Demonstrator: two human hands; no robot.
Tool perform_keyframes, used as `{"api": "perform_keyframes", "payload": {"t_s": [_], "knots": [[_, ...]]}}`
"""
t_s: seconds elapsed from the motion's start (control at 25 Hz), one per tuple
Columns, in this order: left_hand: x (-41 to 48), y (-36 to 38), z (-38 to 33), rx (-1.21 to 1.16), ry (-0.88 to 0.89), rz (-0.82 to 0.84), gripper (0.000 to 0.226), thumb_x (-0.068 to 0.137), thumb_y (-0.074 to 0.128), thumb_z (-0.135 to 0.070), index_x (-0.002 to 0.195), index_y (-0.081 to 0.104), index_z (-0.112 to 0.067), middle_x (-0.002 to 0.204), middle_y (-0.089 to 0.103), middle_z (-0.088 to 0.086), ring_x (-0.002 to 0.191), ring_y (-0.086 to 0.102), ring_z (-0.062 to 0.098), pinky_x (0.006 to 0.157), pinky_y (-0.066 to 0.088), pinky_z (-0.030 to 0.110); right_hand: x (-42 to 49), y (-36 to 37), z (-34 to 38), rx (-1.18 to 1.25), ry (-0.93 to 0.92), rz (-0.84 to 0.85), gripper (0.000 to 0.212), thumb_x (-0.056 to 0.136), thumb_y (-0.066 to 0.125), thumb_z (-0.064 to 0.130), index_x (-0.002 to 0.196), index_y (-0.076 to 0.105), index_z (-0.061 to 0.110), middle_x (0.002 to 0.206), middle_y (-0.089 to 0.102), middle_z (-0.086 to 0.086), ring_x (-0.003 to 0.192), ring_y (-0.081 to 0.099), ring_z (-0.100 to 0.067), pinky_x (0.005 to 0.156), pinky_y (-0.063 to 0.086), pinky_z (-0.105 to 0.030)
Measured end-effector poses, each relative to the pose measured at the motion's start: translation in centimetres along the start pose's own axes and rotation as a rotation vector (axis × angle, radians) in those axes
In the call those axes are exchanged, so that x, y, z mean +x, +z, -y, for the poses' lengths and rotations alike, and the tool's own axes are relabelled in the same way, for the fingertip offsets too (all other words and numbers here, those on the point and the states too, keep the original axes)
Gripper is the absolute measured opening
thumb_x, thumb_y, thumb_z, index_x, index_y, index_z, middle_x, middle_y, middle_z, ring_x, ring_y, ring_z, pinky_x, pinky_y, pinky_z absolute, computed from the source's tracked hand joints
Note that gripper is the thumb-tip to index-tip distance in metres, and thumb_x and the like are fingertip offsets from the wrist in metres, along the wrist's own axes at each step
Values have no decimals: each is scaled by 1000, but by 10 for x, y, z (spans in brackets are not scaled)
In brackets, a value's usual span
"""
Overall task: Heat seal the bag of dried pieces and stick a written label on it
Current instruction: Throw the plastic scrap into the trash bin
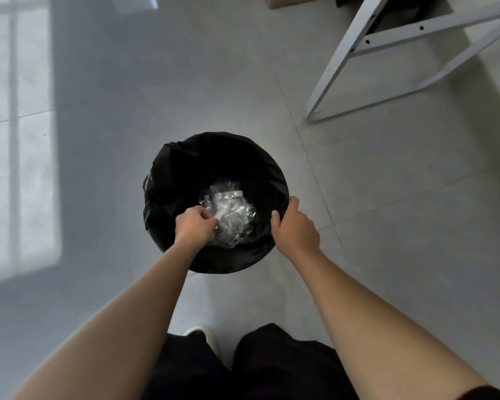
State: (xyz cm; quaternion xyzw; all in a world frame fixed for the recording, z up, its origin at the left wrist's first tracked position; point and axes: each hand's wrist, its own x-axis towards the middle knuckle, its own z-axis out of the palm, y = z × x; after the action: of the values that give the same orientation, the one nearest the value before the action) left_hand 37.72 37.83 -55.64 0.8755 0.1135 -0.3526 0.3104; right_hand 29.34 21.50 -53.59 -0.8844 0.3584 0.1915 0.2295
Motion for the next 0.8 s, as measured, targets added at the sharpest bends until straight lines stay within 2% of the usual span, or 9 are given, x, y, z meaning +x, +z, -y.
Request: {"api": "perform_keyframes", "payload": {"t_s": [0.08, 0.16, 0.2, 0.28, 0.32, 0.4, 0.52, 0.6, 0.8], "knots": [[14, 19, 9, 34, -15, 15, 9, 82, 58, -11, 83, 65, -4, 84, 67, 14, 80, 65, 27, 68, 51, 31, 5, 16, -7, 34, -12, -8, 31, 97, 34, 19, 122, 33, 2, 66, 49, -3, 62, 52, -27, 51, 39, -32], [23, 28, 12, 47, -27, -7, 13, 83, 58, -13, 89, 64, -3, 92, 67, 18, 89, 65, 32, 77, 52, 36, 5, 22, -8, 72, -6, -35, 26, 97, 33, 17, 118, 34, 2, 60, 45, -2, 55, 48, -23, 47, 37, -32], [24, 27, 10, 72, -30, -24, 19, 85, 58, -17, 97, 63, -2, 97, 66, 19, 92, 62, 33, 77, 50, 35, 4, 21, -7, 89, -17, -38, 30, 98, 32, 22, 120, 33, 3, 65, 50, -4, 59, 52, -26, 50, 41, -33], [21, 17, 2, 138, -20, -57, 28, 88, 57, -19, 108, 57, 0, 106, 61, 20, 91, 57, 32, 73, 42, 33, -1, 13, -7, 110, -25, -27, 49, 97, 32, 38, 133, 26, 5, 98, 60, -11, 87, 59, -32, 68, 48, -40], [15, 8, -3, 160, -3, -69, 28, 89, 55, -16, 111, 55, 1, 108, 60, 19, 89, 54, 30, 73, 40, 33, -6, 4, -6, 101, -17, -16, 57, 96, 33, 44, 138, 22, 6, 116, 56, -13, 103, 56, -33, 78, 46, -43], [-5, -17, -14, 203, 30, -93, 30, 87, 52, -10, 115, 55, 0, 109, 61, 18, 93, 56, 32, 77, 42, 36, -23, -19, -1, 58, -31, 1, 62, 95, 33, 47, 140, 22, 6, 132, 46, -14, 117, 47, -32, 88, 42, -43], [-48, -62, -38, 230, 64, -93, 36, 84, 51, -9, 120, 57, -6, 115, 62, 18, 106, 56, 35, 88, 44, 37, -61, -68, 21, -52, -142, 17, 58, 95, 32, 48, 136, 31, 6, 131, 46, -13, 116, 46, -30, 92, 40, -40], [-93, -99, -72, 219, 122, -65, 34, 86, 49, -10, 118, 60, -6, 115, 63, 18, 107, 56, 34, 89, 44, 34, -93, -118, 44, -91, -227, 0, 57, 96, 31, 48, 134, 34, 6, 131, 46, -11, 118, 45, -28, 95, 38, -38], [-243, -197, -186, 159, 406, -67, 30, 92, 46, -13, 116, 61, -5, 112, 66, 17, 103, 60, 32, 89, 46, 35, -197, -284, 107, -18, -275, -153, 59, 95, 21, 46, 134, 37, 4, 136, 46, -12, 124, 44, -28, 102, 35, -38]]}}
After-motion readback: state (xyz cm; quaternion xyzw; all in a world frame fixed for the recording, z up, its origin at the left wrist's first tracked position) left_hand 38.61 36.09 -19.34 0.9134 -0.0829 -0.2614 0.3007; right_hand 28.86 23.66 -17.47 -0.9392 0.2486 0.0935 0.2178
